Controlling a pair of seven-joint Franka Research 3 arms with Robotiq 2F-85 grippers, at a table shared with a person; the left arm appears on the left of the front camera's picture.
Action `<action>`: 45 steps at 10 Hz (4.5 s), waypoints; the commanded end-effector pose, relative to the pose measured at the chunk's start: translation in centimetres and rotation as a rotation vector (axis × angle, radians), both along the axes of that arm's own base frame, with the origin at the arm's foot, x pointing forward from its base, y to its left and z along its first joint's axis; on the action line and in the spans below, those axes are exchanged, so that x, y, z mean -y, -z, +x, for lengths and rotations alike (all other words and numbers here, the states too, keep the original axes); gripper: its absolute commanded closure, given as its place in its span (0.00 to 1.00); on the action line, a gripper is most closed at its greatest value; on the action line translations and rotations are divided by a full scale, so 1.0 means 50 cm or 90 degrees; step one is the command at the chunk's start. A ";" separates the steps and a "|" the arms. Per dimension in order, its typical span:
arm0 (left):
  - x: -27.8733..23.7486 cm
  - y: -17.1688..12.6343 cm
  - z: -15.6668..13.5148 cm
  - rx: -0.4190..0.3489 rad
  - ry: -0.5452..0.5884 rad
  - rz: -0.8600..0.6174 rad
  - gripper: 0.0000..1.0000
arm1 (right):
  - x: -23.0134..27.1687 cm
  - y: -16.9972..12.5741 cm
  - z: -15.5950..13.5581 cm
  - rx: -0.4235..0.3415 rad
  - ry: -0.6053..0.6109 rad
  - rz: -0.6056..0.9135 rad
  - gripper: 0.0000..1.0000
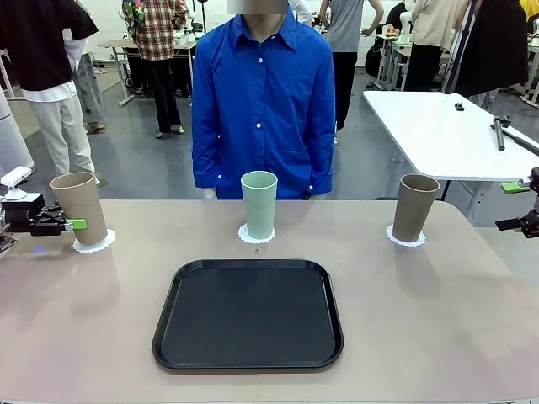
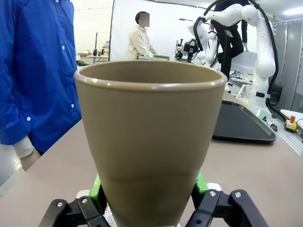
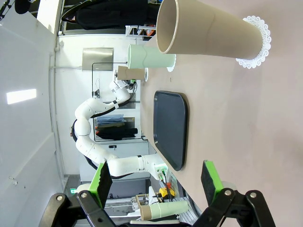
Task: Place coasters on the table and set cups on them.
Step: Take one Reusable plastic cup from the Flat Tray and place it on a coaster set by the human.
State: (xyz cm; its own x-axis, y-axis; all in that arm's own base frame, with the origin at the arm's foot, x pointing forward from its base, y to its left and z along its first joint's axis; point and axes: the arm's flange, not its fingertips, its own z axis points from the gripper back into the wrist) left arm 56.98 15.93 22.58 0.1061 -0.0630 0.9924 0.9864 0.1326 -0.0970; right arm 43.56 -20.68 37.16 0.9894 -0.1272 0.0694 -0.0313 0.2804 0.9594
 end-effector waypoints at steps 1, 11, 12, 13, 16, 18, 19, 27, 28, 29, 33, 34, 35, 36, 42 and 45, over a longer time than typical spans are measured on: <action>-0.010 0.000 -0.004 0.040 0.042 -0.001 0.16 | 0.000 -0.001 -0.001 0.000 -0.001 0.001 0.00; -0.016 0.026 0.028 0.023 0.032 0.003 0.16 | 0.000 -0.001 -0.001 0.000 -0.001 0.001 0.00; -0.016 0.027 0.028 0.024 0.034 0.005 0.16 | 0.000 -0.001 -0.001 0.000 -0.001 0.001 0.00; -0.018 0.027 0.029 0.025 0.036 0.005 0.16 | 0.000 -0.001 -0.001 0.000 -0.001 0.001 0.00; -0.016 0.031 0.030 0.022 0.039 0.003 0.09 | 0.000 -0.001 -0.001 0.000 -0.001 0.001 0.00; -0.014 0.033 0.032 0.015 0.041 -0.001 0.00 | 0.000 -0.001 -0.001 0.000 -0.001 0.001 0.00; -0.015 0.034 0.033 0.010 0.042 -0.003 0.00 | 0.000 -0.001 -0.001 0.000 -0.001 0.001 0.00; -0.015 0.036 0.037 -0.023 0.072 -0.016 0.00 | 0.000 -0.001 -0.001 0.000 -0.001 0.001 0.00; -0.016 0.035 0.038 -0.030 0.076 -0.014 0.00 | 0.000 -0.001 -0.001 0.000 -0.001 0.001 0.00; -0.016 0.035 0.039 -0.034 0.078 -0.013 0.00 | 0.000 -0.001 -0.001 0.000 -0.001 0.001 0.00; -0.022 0.038 0.038 -0.052 0.097 0.001 0.00 | 0.000 -0.001 -0.001 0.000 -0.001 0.001 0.00; -0.024 0.038 0.038 -0.053 0.099 0.003 0.00 | 0.000 -0.001 -0.001 0.000 -0.001 0.001 0.00; -0.026 0.040 0.039 -0.056 0.100 0.000 0.00 | 0.000 -0.001 -0.001 0.000 -0.001 0.001 0.00; -0.028 0.039 0.038 -0.059 0.101 -0.002 0.00 | 0.000 -0.001 -0.001 0.000 -0.001 0.001 0.00; -0.044 0.037 0.032 -0.057 0.096 -0.005 0.00 | 0.000 -0.001 -0.001 0.000 -0.001 0.001 0.00; -0.033 0.040 0.037 -0.050 0.101 0.006 0.00 | 0.000 -0.001 -0.001 0.000 -0.001 0.001 0.00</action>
